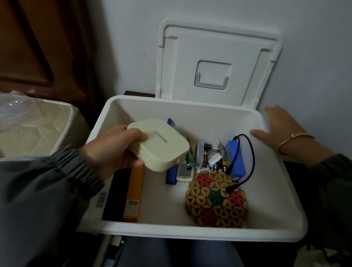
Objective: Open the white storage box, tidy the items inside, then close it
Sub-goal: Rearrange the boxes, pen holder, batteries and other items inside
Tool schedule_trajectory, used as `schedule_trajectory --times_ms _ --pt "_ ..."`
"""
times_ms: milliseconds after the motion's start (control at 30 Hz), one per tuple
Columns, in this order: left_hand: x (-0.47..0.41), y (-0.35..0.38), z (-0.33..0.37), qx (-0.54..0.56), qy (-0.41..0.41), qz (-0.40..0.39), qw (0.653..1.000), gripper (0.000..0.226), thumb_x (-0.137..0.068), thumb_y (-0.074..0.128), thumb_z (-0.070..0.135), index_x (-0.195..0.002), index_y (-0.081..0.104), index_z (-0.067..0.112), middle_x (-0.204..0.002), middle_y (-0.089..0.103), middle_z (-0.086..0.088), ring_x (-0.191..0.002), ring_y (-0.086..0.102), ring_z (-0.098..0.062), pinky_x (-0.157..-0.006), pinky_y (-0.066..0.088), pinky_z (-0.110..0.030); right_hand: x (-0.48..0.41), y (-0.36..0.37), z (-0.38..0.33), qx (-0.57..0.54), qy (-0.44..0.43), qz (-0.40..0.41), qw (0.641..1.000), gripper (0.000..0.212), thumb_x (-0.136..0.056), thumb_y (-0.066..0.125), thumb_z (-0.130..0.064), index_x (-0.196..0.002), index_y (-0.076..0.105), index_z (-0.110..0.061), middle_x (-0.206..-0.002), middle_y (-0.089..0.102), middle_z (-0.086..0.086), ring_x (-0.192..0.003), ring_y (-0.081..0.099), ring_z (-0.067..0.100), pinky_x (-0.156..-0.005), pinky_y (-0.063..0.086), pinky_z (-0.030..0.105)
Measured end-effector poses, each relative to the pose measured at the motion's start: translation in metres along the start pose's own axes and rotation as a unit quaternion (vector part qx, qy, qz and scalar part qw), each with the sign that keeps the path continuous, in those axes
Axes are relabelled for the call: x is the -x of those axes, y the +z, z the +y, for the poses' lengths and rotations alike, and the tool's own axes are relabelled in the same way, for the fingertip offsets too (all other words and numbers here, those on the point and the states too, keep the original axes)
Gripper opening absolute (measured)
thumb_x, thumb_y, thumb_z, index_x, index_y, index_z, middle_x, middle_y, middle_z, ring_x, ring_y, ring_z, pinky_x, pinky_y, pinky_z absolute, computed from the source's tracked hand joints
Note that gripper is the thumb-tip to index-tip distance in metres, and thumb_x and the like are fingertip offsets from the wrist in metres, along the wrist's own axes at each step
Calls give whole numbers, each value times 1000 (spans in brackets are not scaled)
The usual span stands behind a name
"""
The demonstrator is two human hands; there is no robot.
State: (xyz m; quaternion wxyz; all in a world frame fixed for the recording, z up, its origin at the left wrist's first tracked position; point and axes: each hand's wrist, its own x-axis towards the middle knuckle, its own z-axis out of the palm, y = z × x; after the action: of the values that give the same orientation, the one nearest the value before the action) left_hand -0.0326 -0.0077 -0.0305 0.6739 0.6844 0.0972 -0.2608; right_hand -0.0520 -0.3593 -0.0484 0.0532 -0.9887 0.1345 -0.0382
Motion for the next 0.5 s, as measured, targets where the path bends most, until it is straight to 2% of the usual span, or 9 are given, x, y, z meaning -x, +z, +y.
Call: schedule_trajectory --times_ms 133,300,367,500 --pt "20 0 -5 -95 -64 5 993 7 -91 55 15 -95 59 12 -73 57 -10 -54 52 -19 -35 45 -18 3 17 11 -156 63 -74 983 50 -91 53 -38 -129 47 -6 -129 52 20 -111 52 33 -81 35 31" --pt "23 11 -21 -136 -130 21 982 6 -92 53 14 -89 56 11 -72 60 -11 -55 57 -20 -37 49 -22 1 24 6 -214 112 -70 968 46 -95 45 -35 -129 47 -3 -130 52 23 -116 51 36 -84 35 31" --pt "17 15 -29 -151 -155 29 976 8 -92 53 12 -96 57 6 -75 61 -13 -57 59 -22 -39 52 -24 2 25 4 -215 119 -71 967 46 -96 44 -34 -129 46 -2 -130 51 23 -116 50 37 -89 38 34" --pt "8 19 -45 -196 -188 44 961 34 -91 54 14 -122 51 0 -95 61 -18 -67 60 -24 -40 51 -23 5 24 0 -207 130 -70 967 46 -96 42 -32 -129 43 0 -129 50 24 -115 50 38 -95 40 41"
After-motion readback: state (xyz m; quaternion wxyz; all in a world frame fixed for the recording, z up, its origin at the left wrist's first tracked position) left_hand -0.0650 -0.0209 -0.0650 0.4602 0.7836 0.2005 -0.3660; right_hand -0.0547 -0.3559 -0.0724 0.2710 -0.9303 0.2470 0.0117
